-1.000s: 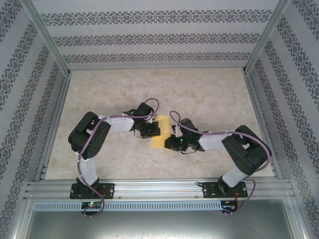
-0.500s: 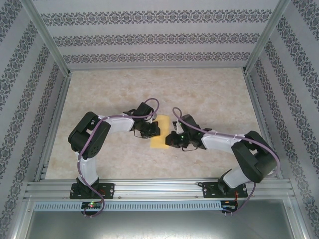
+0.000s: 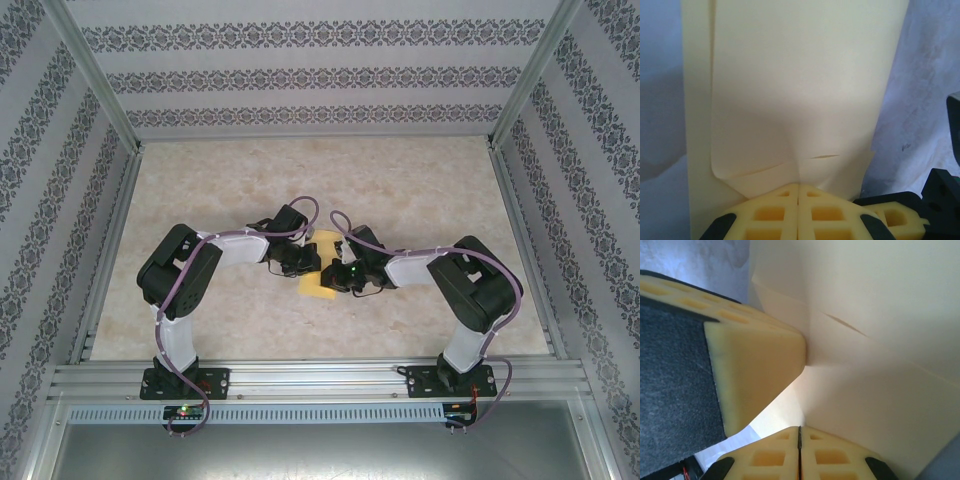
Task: Fold a paper plane with a square sheet of paper (pick it up from the middle)
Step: Fold the triangle a second time at the center of the table.
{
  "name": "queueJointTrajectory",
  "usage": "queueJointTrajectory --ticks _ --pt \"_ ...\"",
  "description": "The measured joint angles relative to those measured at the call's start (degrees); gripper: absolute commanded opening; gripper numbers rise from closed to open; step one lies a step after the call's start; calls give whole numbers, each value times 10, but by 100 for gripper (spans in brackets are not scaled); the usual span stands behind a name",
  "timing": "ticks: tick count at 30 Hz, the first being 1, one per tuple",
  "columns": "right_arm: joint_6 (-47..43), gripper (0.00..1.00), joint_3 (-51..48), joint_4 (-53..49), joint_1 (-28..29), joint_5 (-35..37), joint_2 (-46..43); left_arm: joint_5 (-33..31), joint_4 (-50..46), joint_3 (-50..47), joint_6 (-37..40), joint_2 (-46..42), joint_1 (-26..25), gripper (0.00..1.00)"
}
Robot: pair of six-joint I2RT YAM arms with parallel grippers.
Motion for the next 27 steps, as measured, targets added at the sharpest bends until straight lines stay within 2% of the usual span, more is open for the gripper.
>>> queueJointTrajectory --ticks 11,27 --pt "5 2 -5 16 0 -2 2 0 0 1 0 0 0 11" --pt "11 1 -10 29 3 1 2 -4 -30 3 7 -20 0 19"
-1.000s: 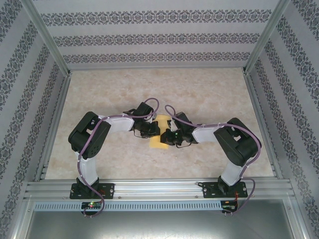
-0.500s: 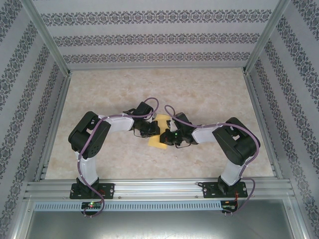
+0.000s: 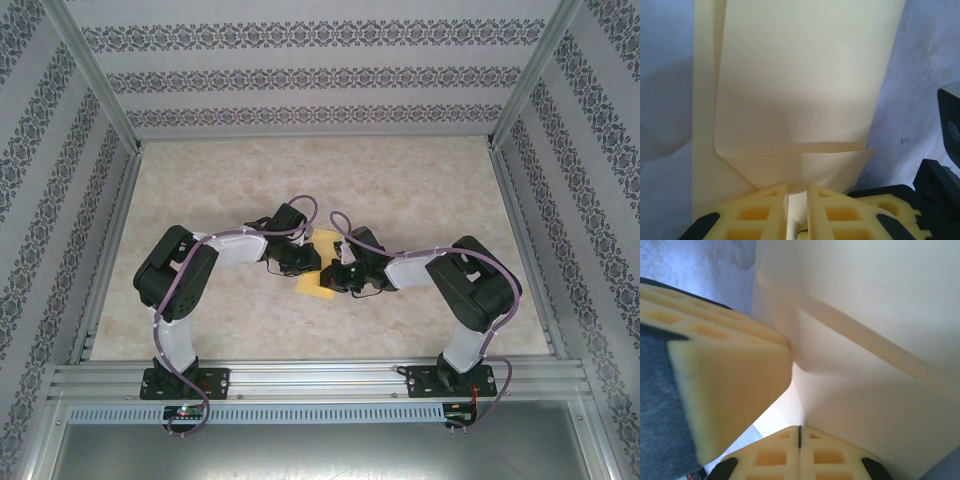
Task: Fold a paper plane with a square sheet of paper (pick it up from the middle)
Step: Fold the triangle a second time at the center of the table.
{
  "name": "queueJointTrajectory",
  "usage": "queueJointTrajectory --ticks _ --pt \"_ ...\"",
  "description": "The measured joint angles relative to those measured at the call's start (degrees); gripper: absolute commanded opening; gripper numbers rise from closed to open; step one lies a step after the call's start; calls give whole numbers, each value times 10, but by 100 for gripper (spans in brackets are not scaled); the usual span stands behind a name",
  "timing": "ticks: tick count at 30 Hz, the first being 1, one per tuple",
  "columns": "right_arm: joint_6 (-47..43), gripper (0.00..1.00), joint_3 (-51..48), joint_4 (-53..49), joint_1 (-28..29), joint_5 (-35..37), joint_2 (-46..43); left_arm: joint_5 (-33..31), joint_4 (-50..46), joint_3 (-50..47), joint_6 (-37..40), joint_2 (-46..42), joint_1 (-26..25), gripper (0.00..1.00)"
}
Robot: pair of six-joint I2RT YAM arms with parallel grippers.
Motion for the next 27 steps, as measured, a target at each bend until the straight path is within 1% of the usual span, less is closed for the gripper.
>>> queueJointTrajectory --ticks 12,15,27 --pt "10 0 0 2 3 4 0 -2 1 0 -1 -4 -9 15" --pt "10 0 0 2 3 4 0 -11 4 -1 -1 2 -10 12" --pt "10 0 -1 6 4 6 1 -18 3 -1 5 12 -4 12"
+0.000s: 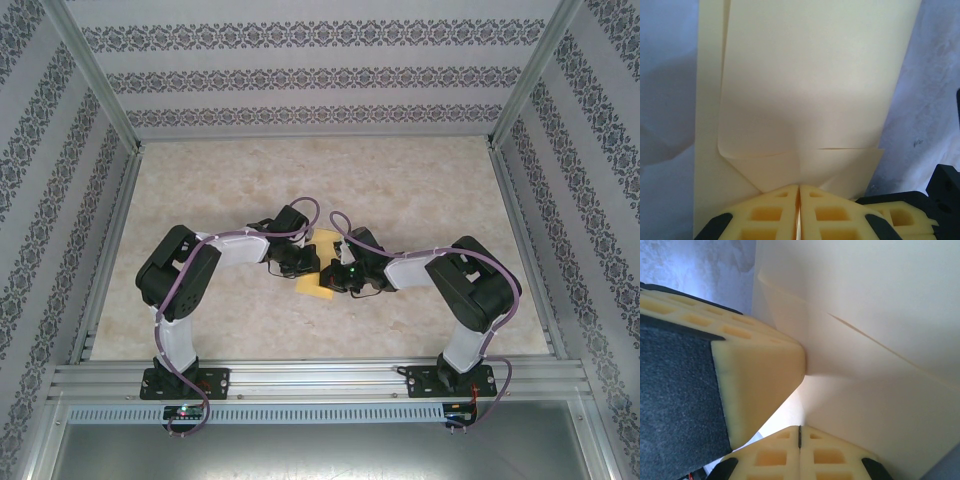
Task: Fold a paper plane with a square sheet of paper (pick it up from the middle)
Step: Fold the triangle a second time at the center of the table.
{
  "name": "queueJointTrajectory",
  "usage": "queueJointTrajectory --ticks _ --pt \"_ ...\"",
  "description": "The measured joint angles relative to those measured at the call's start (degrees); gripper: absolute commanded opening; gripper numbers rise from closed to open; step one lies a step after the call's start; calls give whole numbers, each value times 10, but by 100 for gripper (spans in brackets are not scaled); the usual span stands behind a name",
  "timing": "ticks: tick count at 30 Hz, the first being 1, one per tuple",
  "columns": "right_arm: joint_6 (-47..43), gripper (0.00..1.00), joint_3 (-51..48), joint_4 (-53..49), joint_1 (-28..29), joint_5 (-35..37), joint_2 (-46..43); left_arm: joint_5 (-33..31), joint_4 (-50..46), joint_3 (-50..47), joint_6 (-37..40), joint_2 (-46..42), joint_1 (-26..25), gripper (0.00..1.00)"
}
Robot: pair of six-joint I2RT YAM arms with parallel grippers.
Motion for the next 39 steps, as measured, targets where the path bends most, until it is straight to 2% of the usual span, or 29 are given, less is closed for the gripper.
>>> queueJointTrajectory --ticks 32,39 --pt "0 0 -1 26 4 1 9 17 -11 0 40 -1 61 13" --pt "0 0 2 25 4 0 11 0 -37 0 51 -17 69 14"
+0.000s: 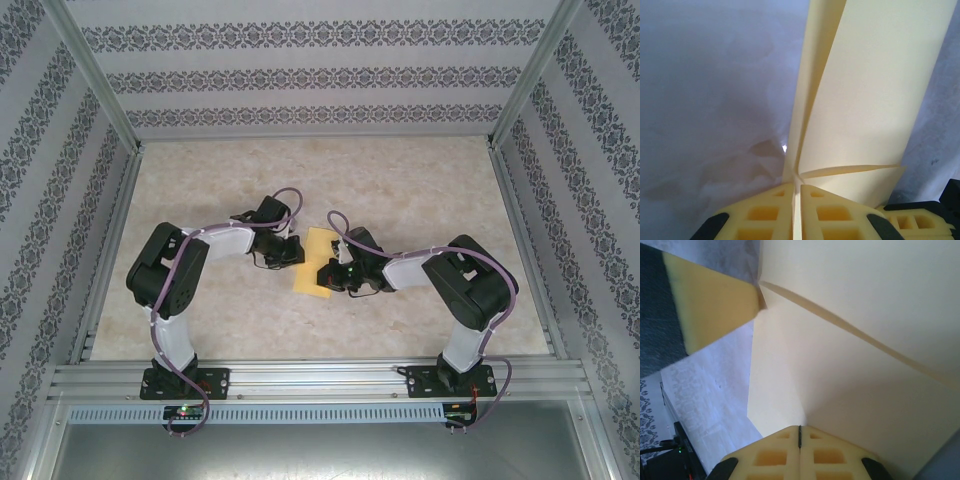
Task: Fold a paper plane with a square sheet of paper (pick it up from the middle)
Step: Fold the triangle a second time at the center of the table.
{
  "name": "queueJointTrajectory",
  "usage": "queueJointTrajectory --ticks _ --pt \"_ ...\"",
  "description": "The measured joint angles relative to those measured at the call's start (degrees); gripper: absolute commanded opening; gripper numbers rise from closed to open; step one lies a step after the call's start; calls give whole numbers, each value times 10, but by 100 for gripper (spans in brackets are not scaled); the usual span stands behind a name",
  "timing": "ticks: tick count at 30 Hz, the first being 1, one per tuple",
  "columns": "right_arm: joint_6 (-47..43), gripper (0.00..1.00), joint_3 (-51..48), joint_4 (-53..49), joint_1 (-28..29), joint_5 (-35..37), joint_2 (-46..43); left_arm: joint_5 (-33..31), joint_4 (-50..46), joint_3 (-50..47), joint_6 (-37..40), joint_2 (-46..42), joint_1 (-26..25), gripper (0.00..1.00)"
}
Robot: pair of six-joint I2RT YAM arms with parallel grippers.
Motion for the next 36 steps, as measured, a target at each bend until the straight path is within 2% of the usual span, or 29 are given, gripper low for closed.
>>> queueJointTrajectory --ticks 11,22,36 --pt "0 0 0 0 2 1 0 7 -10 10 0 -33 -1 15" --pt "0 0 2 -2 2 1 1 12 -9 10 -2 -33 -39 15" --pt "0 0 4 -2 3 1 3 21 14 10 -13 6 -50 14"
